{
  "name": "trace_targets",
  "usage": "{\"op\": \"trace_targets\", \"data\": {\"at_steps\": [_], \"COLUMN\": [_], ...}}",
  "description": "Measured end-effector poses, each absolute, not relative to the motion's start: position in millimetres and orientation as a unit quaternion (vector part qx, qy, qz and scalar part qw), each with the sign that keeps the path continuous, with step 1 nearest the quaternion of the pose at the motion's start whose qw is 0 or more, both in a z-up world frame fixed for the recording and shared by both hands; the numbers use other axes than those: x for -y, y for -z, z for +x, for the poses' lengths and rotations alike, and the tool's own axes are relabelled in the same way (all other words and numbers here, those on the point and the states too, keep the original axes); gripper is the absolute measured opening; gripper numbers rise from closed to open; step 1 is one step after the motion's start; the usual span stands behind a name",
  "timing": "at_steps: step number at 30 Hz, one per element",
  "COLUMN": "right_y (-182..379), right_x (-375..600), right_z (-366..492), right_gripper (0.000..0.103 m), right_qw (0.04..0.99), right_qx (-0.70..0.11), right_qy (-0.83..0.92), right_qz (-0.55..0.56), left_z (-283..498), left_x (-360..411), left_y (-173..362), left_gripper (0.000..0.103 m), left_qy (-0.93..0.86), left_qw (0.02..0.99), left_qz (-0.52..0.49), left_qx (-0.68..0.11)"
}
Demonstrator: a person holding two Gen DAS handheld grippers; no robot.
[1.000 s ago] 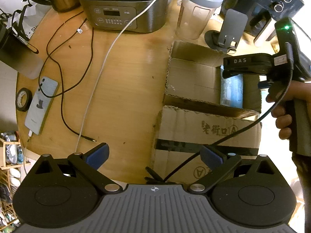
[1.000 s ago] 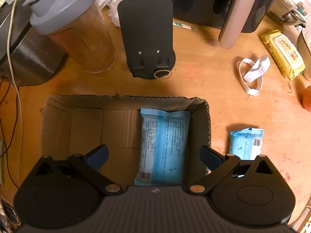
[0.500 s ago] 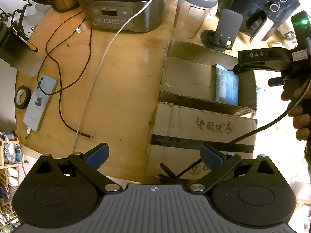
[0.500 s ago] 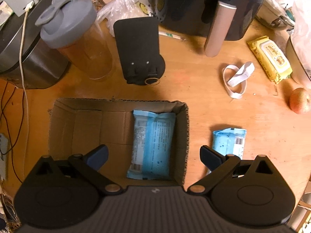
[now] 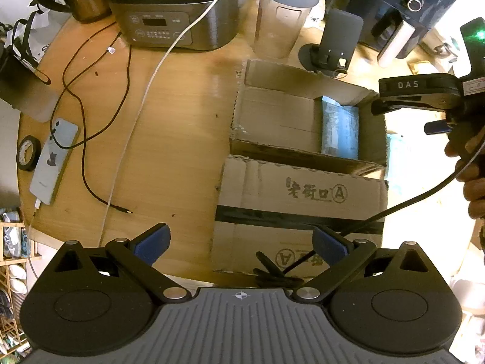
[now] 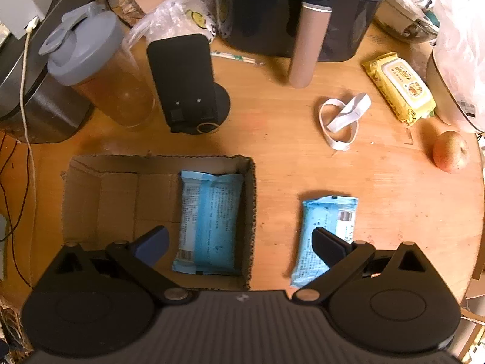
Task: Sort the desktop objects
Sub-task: 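Move the open right gripper back over the other light-blue packet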
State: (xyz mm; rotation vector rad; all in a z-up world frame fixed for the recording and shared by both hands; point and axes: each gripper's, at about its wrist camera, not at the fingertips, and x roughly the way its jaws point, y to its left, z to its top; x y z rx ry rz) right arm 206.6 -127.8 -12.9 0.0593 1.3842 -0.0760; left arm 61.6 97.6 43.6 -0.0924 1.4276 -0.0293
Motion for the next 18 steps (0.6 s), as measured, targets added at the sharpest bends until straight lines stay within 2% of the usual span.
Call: {"op": "trace_targets", "data": {"at_steps": [18], "right_y": [13.0], "right_x": [166.7], "right_z": [203.6], "right_gripper": [0.103], "right_qw": [0.769], "right_qx": [-0.637], "right_qy": [0.051], "right_qz": [0.032], "left_z": [61.7], "left_x": [-67.8], "left_y": [-41.7], "left_gripper": [0.103], "left_qy": [0.022], "left_qw": [0.752], "left_qz": [-0.031], "left_qx": [-0.658]}}
